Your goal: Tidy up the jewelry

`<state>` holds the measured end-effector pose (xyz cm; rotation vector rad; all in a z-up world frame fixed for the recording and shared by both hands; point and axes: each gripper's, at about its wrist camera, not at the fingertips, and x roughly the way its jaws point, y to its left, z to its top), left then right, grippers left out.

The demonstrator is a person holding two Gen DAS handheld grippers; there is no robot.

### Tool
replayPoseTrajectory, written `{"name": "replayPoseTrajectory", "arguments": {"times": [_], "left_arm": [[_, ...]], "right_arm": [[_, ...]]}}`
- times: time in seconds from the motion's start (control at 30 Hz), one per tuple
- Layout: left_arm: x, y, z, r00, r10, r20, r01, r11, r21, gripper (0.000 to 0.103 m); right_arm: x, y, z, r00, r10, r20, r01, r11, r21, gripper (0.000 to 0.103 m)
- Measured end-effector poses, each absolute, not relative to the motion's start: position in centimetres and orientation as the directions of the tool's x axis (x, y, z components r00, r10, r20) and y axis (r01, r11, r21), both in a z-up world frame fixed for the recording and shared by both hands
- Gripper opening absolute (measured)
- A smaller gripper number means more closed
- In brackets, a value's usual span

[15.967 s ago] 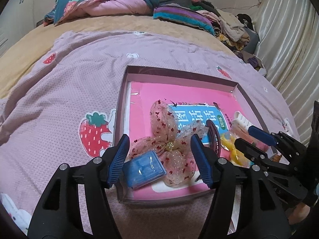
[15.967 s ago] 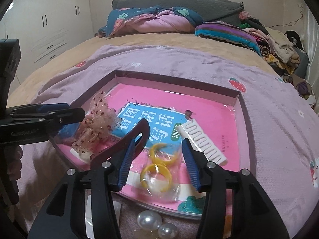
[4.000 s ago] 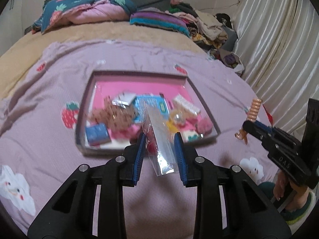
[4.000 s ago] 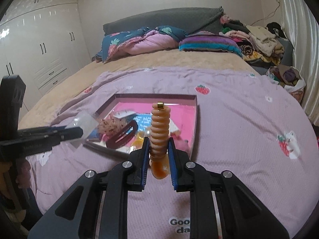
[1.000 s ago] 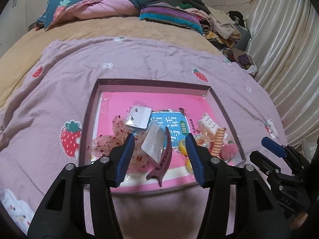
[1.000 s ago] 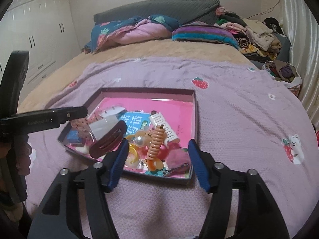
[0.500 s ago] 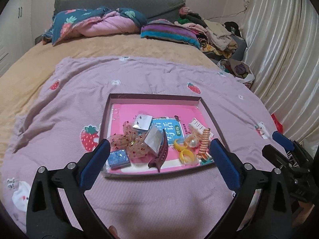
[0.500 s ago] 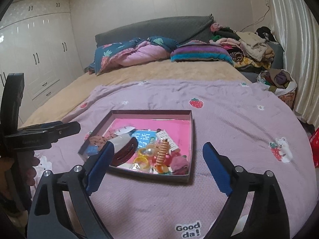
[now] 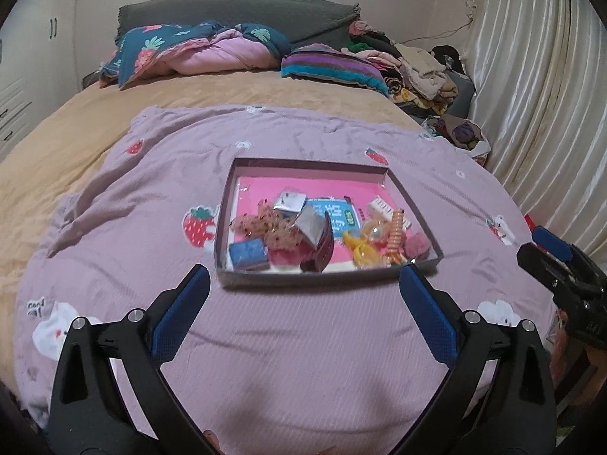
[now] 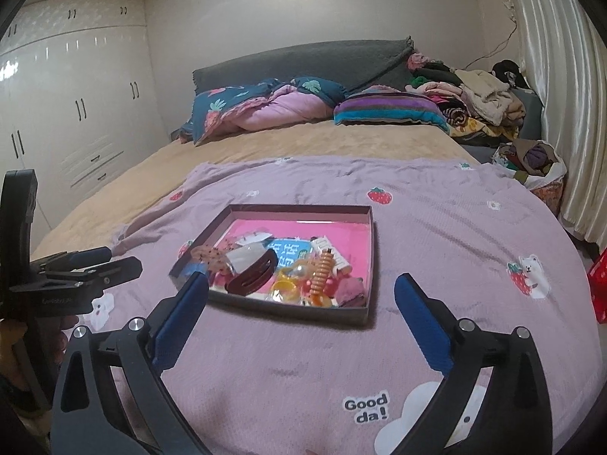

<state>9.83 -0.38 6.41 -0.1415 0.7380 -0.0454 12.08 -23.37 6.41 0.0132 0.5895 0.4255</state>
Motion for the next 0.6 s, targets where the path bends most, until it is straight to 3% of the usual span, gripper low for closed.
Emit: {"name": "replayPoseTrajectory", "arguments": {"times": [0.6], "left_arm": [[5.5, 0.5, 1.5, 0.726, -0.095, -0.681, -0.016, 0.988, -0.155, 0.093]], "right_arm": [[8.6, -23.4, 0.5, 0.725, 0.355, -0.59, -0.344, 0.929, 0.137, 0.099]]}}
